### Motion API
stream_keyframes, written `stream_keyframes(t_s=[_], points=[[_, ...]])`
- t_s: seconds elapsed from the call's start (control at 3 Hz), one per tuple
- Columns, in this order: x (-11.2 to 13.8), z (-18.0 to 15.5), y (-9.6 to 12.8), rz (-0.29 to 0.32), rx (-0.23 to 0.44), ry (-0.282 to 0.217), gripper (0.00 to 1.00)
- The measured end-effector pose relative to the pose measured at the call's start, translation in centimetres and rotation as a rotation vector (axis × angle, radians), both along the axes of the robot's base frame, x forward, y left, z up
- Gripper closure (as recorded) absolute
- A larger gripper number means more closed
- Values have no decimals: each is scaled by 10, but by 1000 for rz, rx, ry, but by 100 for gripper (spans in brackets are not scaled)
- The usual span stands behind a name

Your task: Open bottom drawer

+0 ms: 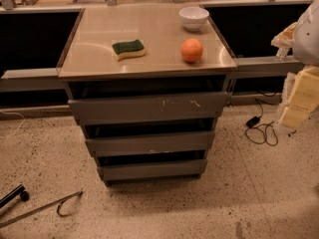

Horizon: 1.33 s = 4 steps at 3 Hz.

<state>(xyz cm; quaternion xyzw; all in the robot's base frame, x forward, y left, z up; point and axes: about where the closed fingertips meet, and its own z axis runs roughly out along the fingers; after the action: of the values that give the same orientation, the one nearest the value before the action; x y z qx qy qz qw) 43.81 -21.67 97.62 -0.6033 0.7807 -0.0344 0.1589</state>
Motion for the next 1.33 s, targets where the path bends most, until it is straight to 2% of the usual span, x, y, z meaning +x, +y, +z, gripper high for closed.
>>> stream_keyframes(t_s=[0.33,0.67,1.0,1.33], points=[[0,0,0,0,0,0,0],[4,-30,5,4,33,-9,0],[2,-112,28,52,133,37,0],[-7,-194,54,71,248,92,0]])
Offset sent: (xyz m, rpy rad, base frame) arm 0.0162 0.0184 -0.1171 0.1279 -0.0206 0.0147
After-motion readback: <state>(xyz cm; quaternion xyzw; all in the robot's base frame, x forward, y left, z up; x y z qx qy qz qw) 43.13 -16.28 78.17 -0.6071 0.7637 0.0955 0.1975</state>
